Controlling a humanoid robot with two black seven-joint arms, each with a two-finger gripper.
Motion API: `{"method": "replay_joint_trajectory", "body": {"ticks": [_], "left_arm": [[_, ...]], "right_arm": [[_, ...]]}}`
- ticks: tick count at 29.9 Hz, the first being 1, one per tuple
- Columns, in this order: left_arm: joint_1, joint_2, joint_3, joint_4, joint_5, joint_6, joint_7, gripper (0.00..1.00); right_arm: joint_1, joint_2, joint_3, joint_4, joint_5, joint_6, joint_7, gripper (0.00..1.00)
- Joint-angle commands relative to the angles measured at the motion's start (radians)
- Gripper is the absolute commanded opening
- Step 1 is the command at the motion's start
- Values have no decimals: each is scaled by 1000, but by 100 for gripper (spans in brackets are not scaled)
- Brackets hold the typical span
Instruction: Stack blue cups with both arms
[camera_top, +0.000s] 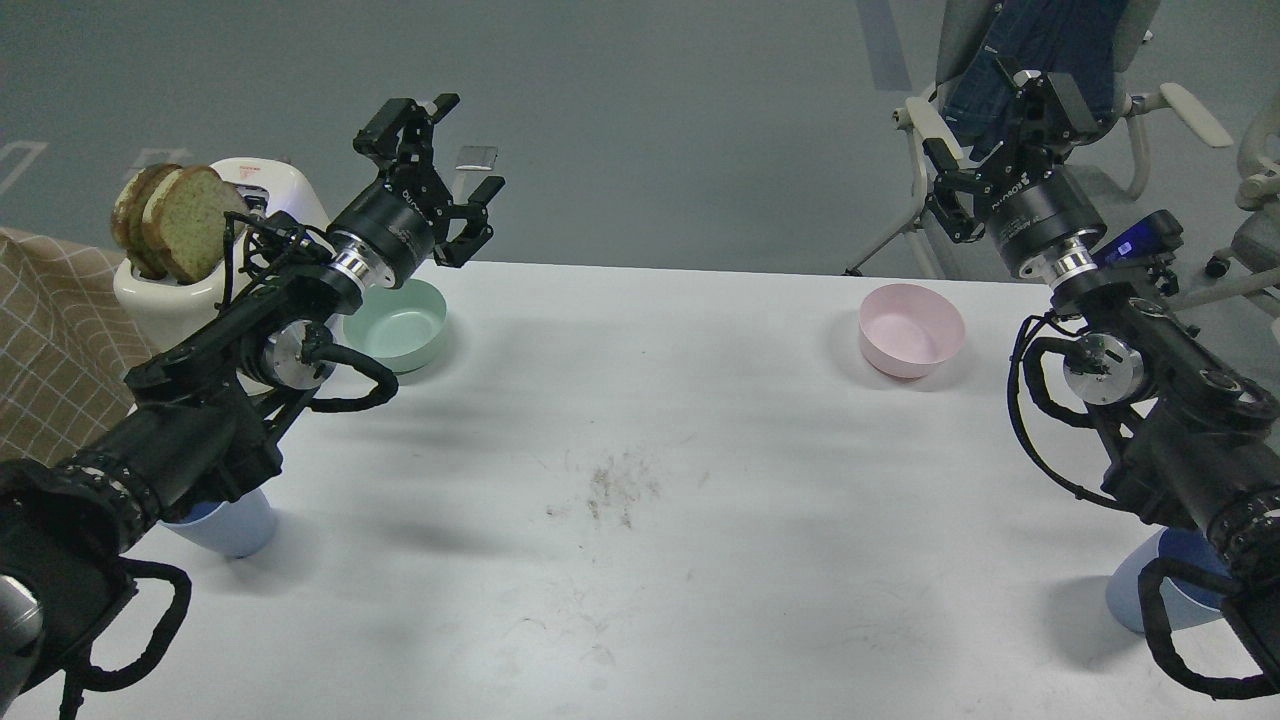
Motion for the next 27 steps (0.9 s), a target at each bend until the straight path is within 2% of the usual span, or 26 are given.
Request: {"method": "replay_joint_trajectory", "body": {"ticks": [1,4,11,27], "left_arm": [[-5,-3,-4,-2,6,-4,-28,98],[-12,4,-2,-4,9,-7,-15,98],[-11,3,-4,1,10,-5,-31,98],[-11,-8,-1,-2,12,-39,-29,98]], "right_arm": [[1,1,0,3,1,0,0,100],[1,0,0,3,1,0,0,100],[-2,6,-15,3,1,0,0,100],[16,41,-14,-17,3,0,0,100]]}}
